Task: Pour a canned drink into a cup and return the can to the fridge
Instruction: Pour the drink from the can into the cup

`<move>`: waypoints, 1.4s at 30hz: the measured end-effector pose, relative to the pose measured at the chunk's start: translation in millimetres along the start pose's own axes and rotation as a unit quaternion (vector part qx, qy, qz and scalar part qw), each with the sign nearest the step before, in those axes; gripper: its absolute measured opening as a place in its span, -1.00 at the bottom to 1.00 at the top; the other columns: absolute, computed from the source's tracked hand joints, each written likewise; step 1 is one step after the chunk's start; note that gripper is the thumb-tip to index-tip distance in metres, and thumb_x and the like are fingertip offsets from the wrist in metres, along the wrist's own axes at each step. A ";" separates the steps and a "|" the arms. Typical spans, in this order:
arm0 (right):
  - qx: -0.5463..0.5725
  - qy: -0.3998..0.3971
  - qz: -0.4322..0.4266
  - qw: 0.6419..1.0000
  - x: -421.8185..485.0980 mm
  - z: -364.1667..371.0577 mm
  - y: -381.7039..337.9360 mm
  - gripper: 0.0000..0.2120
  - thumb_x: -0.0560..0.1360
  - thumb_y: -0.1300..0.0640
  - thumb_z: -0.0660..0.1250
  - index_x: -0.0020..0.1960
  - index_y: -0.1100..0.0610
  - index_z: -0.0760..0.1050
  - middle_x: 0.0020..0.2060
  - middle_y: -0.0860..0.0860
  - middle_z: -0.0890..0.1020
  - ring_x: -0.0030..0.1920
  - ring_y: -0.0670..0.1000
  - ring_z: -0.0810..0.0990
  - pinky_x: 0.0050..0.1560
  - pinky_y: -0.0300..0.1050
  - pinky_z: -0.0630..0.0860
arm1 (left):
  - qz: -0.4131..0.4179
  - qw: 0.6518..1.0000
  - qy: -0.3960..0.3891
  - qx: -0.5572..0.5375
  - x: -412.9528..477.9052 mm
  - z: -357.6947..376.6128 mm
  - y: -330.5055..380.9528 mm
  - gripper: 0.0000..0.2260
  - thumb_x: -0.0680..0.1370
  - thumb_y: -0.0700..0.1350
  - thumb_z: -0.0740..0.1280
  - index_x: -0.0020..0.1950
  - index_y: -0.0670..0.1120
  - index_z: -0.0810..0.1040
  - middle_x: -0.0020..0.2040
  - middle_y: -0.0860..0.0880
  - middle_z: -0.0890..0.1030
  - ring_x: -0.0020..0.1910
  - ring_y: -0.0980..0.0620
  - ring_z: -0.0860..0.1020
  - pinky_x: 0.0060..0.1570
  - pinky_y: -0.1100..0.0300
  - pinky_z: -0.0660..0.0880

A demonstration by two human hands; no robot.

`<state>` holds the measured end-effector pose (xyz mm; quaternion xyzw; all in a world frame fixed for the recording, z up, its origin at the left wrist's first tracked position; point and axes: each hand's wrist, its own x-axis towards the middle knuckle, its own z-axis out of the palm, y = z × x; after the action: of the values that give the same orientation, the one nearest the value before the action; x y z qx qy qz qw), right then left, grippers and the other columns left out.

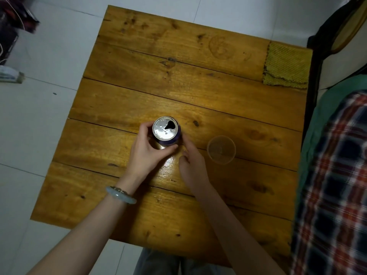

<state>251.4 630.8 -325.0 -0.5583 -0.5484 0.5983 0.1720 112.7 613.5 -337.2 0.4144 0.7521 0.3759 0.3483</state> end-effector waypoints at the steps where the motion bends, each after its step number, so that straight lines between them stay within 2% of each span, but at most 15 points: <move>1: 0.007 -0.004 -0.008 1.000 -3.2 -1.6 -2.0 -0.34 0.46 0.46 0.10 0.50 0.07 0.14 0.45 -0.06 0.29 0.43 -0.10 0.26 0.40 -0.15 0.29 | 0.008 1.000 -0.001 0.004 -2.3 -4.2 3.4 -0.35 0.17 0.17 0.56 0.17 0.16 0.34 0.08 0.31 0.50 0.11 0.33 0.46 0.06 0.44 0.38; 4: 0.035 -0.020 -0.031 0.999 -15.5 -7.9 -9.4 -0.35 0.48 0.46 0.10 0.50 0.07 0.14 0.45 -0.05 0.29 0.41 -0.15 0.27 0.37 -0.17 0.32 | 0.045 0.999 -0.018 0.016 -11.0 -17.0 15.3 -0.35 0.19 0.11 0.58 0.17 0.16 0.33 0.07 0.38 0.48 0.12 0.33 0.46 0.07 0.44 0.38; 8: 0.066 -0.040 -0.016 0.997 -34.2 -13.8 -19.3 -0.39 0.52 0.40 0.10 0.49 0.01 0.17 0.40 -0.07 0.38 0.29 -0.20 0.40 0.20 -0.36 0.37 | 0.074 0.995 -0.050 0.034 -23.3 -28.7 33.5 -0.32 0.23 0.06 0.59 0.22 0.09 0.30 0.12 0.29 0.47 0.17 0.31 0.45 0.10 0.46 0.37; 12: 0.109 -0.039 -0.003 0.993 -50.4 -17.5 -25.7 -0.43 0.54 0.38 0.11 0.48 0.00 0.21 0.34 -0.06 0.46 0.32 -0.18 0.40 0.33 -0.18 0.36 | 0.112 0.989 -0.073 0.067 -32.2 -35.9 55.0 -0.32 0.23 0.15 0.54 0.24 0.11 0.29 0.14 0.32 0.45 0.18 0.38 0.42 0.10 0.52 0.32; 15: 0.137 -0.025 0.010 0.990 -59.7 -21.1 -24.2 -0.44 0.54 0.36 0.12 0.47 -0.02 0.22 0.35 -0.05 0.45 0.32 -0.16 0.41 0.36 -0.09 0.36 | 0.151 0.980 -0.087 0.093 -37.2 -34.7 66.1 -0.31 0.26 0.04 0.57 0.29 0.08 0.32 0.17 0.34 0.45 0.18 0.35 0.44 0.13 0.45 0.35; 17: 0.158 -0.012 0.025 0.987 -64.8 -22.3 -19.7 -0.44 0.54 0.36 0.13 0.47 -0.01 0.21 0.36 -0.02 0.43 0.34 -0.13 0.40 0.36 0.00 0.37 | 0.165 0.976 -0.092 0.111 -40.2 -31.2 71.3 -0.31 0.27 0.05 0.57 0.30 0.09 0.33 0.18 0.37 0.44 0.18 0.33 0.44 0.13 0.42 0.37; 19: 0.171 -0.003 0.027 0.985 -69.5 -23.1 -14.7 -0.43 0.53 0.36 0.13 0.47 -0.01 0.22 0.36 -0.04 0.44 0.34 -0.13 0.40 0.36 0.00 0.37 | 0.172 0.972 -0.098 0.127 -42.8 -25.4 75.3 -0.32 0.27 0.07 0.56 0.30 0.11 0.33 0.16 0.35 0.46 0.17 0.31 0.45 0.13 0.35 0.40; 24: 0.197 0.019 0.027 0.980 -75.7 -28.0 0.8 -0.42 0.50 0.39 0.15 0.44 -0.01 0.25 0.31 -0.09 0.48 0.32 -0.19 0.42 0.35 -0.16 0.37 | 0.179 0.966 -0.116 0.149 -46.0 -4.4 78.0 -0.32 0.27 0.01 0.58 0.30 0.06 0.35 0.18 0.18 0.51 0.17 0.22 0.47 0.14 0.19 0.45; 29: 0.199 0.032 0.049 0.978 -73.6 -34.9 15.6 -0.44 0.49 0.39 0.16 0.43 0.02 0.28 0.29 -0.06 0.50 0.31 -0.16 0.44 0.37 -0.02 0.36 | 0.172 0.961 -0.139 0.164 -48.0 11.3 74.4 -0.33 0.29 0.03 0.57 0.31 0.05 0.34 0.20 0.11 0.53 0.18 0.13 0.49 0.14 0.03 0.49; 32: 0.197 0.032 0.053 0.978 -74.7 -40.1 19.0 -0.44 0.48 0.37 0.18 0.43 0.03 0.28 0.29 -0.04 0.51 0.31 -0.14 0.44 0.36 0.02 0.37 | 0.169 0.961 -0.143 0.164 -50.0 17.4 74.1 -0.32 0.29 0.03 0.56 0.32 0.03 0.34 0.20 0.11 0.52 0.18 0.14 0.49 0.15 0.03 0.48; 34: 0.199 0.026 0.050 0.978 -76.9 -42.8 18.3 -0.44 0.47 0.31 0.22 0.44 0.02 0.27 0.30 -0.03 0.49 0.31 -0.09 0.44 0.35 0.06 0.38 | 0.165 0.965 -0.141 0.150 -52.7 20.6 75.0 -0.33 0.29 0.03 0.56 0.32 0.00 0.34 0.20 0.11 0.51 0.18 0.15 0.48 0.16 0.06 0.48; 37: 0.189 0.021 0.030 0.981 -82.8 -49.7 11.0 -0.45 0.45 0.11 0.26 0.43 -0.05 0.28 0.30 -0.08 0.49 0.31 -0.06 0.44 0.33 0.10 0.39 | 0.152 0.974 -0.130 0.108 -61.4 24.3 76.9 -0.31 0.30 0.00 0.55 0.34 -0.09 0.33 0.24 0.03 0.50 0.23 0.10 0.47 0.22 -0.01 0.45; 42: 0.146 0.019 -0.011 0.989 -99.8 -68.5 -4.8 -0.45 0.42 -0.15 0.31 0.39 -0.14 0.31 0.29 -0.19 0.48 0.32 -0.17 0.40 0.35 0.06 0.35 | 0.137 0.984 -0.102 0.050 -86.0 27.1 88.2 -0.30 0.35 0.00 0.54 0.38 -0.11 0.30 0.30 0.00 0.46 0.29 0.04 0.43 0.24 -0.10 0.42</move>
<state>339.8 582.6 -257.6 -0.5329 -0.4580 0.6591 0.2683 202.9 577.8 -256.4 0.5668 0.6666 0.3380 0.3467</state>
